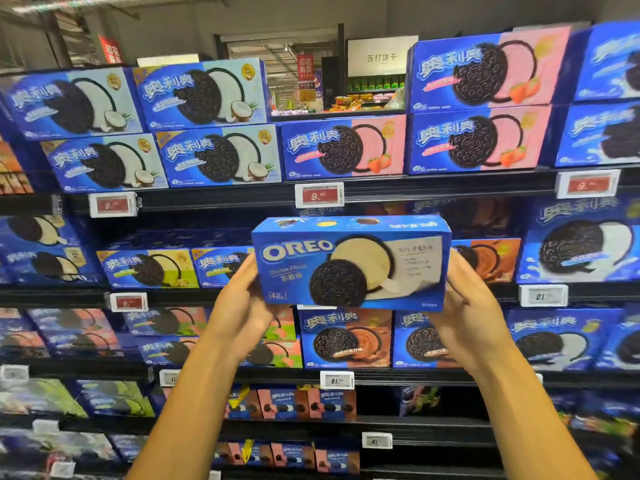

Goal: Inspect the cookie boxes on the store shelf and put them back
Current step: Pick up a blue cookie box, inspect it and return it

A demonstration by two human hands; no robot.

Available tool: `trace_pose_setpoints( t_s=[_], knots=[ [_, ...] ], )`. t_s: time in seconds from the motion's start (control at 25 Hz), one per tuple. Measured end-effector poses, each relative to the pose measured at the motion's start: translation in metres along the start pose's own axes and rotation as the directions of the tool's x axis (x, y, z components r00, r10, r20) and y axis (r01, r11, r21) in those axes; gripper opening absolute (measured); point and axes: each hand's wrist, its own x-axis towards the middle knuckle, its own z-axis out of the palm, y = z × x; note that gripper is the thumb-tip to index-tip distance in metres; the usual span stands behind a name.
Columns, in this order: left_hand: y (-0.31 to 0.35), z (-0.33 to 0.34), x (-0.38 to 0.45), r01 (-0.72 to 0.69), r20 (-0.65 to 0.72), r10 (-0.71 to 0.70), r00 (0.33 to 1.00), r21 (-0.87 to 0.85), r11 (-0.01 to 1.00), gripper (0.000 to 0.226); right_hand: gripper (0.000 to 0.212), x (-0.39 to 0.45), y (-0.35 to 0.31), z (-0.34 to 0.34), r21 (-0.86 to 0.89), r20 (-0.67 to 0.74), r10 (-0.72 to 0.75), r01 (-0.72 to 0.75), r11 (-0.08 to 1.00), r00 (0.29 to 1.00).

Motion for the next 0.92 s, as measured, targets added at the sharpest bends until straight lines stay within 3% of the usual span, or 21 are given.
trace_pose_setpoints(
  t_s=[0.12, 0.24, 0.32, 0.44, 0.56, 0.64, 0.72, 0.8, 0.92],
  knots=[
    [-0.006, 0.004, -0.004, 0.084, -0.03, -0.082, 0.996, 0.073, 0.994, 0.035, 0.041, -0.007, -0.003, -0.009, 0.069, 0.022, 0.142, -0.143, 0.987, 0.99],
    [-0.015, 0.014, -0.007, 0.135, -0.129, -0.12, 0.984, 0.118, 0.984, 0.027, 0.038, -0.009, -0.005, -0.014, 0.058, 0.012, 0.174, -0.175, 0.983, 0.985],
    [-0.021, 0.024, -0.011, 0.092, -0.245, -0.041, 0.969, 0.199, 0.976, 0.023, 0.039, -0.01, -0.007, -0.014, 0.018, 0.008, 0.166, -0.166, 0.986, 0.986],
    [-0.022, 0.034, -0.025, -0.066, -0.364, 0.231, 0.902, 0.412, 0.909, 0.021, 0.044, -0.01, -0.011, -0.013, -0.064, -0.013, 0.145, -0.145, 0.987, 0.989],
    [-0.021, 0.058, -0.045, -0.176, -0.168, 0.309, 0.936, 0.535, 0.826, 0.02, 0.05, -0.009, -0.016, -0.006, -0.137, -0.023, 0.09, -0.093, 0.986, 0.996],
    [-0.028, 0.077, -0.059, -0.153, 0.04, 0.162, 0.986, 0.595, 0.789, 0.036, 0.049, -0.011, -0.017, 0.004, -0.179, -0.013, 0.04, -0.041, 0.983, 0.999],
    [-0.037, 0.09, -0.068, -0.139, 0.154, 0.059, 0.986, 0.584, 0.8, 0.057, 0.042, -0.018, -0.013, 0.017, -0.223, 0.01, -0.012, 0.014, 0.975, 1.0],
    [-0.044, 0.096, -0.07, -0.169, 0.184, 0.082, 0.979, 0.527, 0.833, 0.075, 0.044, -0.027, -0.008, 0.032, -0.301, 0.087, -0.033, 0.058, 0.952, 0.996],
    [-0.044, 0.086, -0.068, -0.097, 0.007, 0.097, 0.995, 0.209, 0.973, 0.068, 0.064, -0.038, 0.001, 0.044, -0.341, 0.259, 0.068, 0.025, 0.94, 0.964]
  ],
)
